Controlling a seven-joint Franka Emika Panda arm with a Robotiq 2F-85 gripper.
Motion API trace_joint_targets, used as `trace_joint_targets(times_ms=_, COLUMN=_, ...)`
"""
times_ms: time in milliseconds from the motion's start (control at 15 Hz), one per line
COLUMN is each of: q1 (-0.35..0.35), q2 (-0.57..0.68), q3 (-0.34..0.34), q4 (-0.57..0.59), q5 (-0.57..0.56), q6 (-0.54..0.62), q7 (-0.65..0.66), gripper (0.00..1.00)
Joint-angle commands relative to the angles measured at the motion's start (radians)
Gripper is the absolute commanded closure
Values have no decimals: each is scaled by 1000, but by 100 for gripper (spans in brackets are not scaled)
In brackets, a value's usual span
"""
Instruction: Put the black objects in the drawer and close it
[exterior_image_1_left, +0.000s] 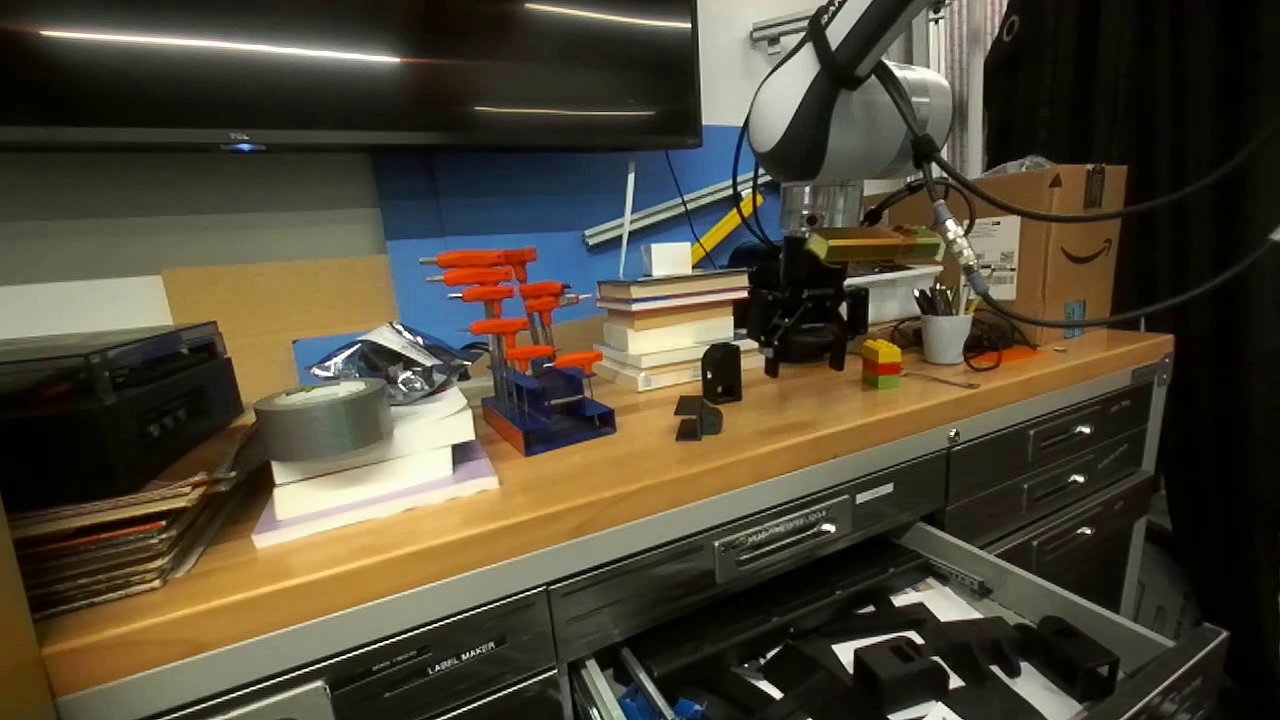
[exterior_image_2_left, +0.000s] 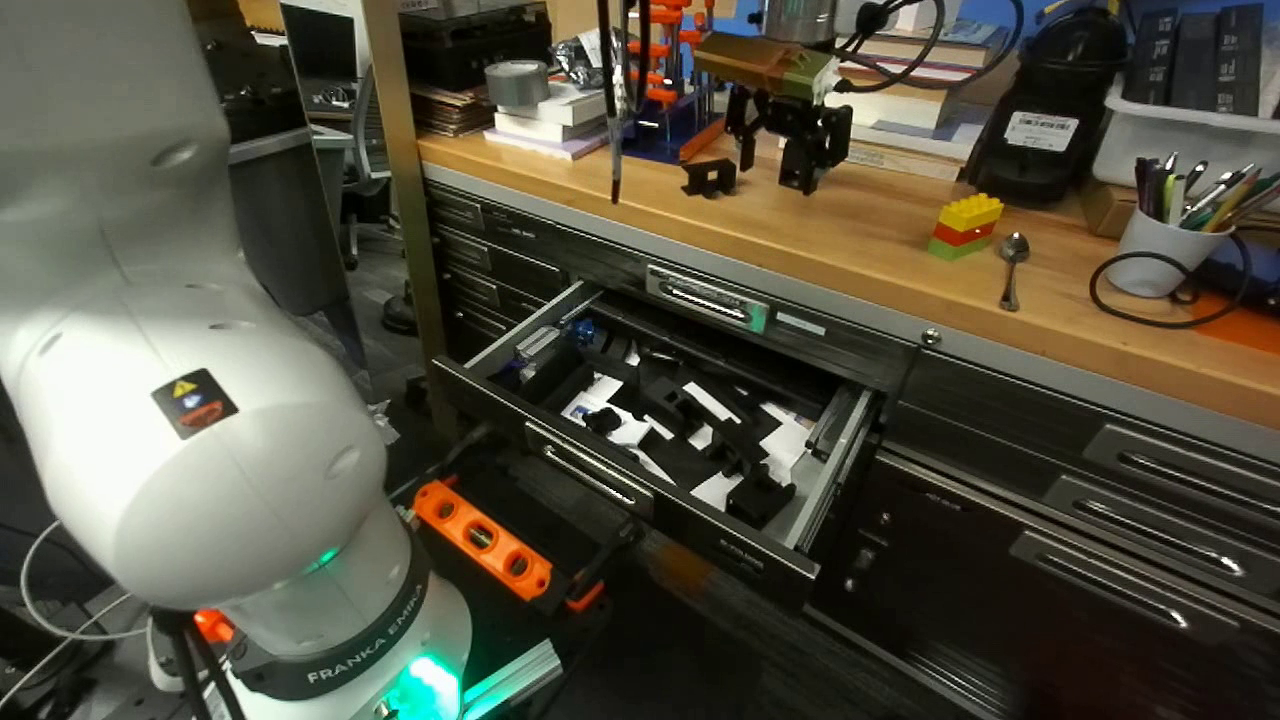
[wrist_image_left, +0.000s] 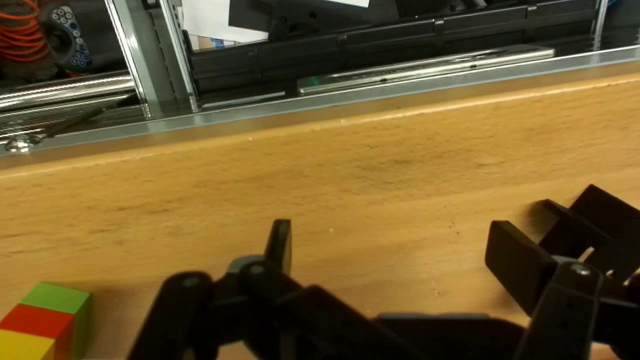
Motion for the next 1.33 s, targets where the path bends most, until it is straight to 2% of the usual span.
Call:
trace_joint_targets(times_ms=0, q1=19, q2=86, q3=4, q4=121, q5=-6, q6=-40, q7=79, gripper=0)
trace_joint_targets(times_ms=467, q1=85, q2=229, q3=6, q4=300, q5=-23, q6=-90, q7=276, gripper=0)
trace_joint_targets(times_ms=867, q1=161, q2=321, q3=15, q4=482, q5=-20, q6=-228, q7=427, gripper=0)
trace_joint_targets(times_ms=1267, q1=197, q2=336, q3=21, q4=523, q5=-2, q6=-308, q7=514, gripper=0)
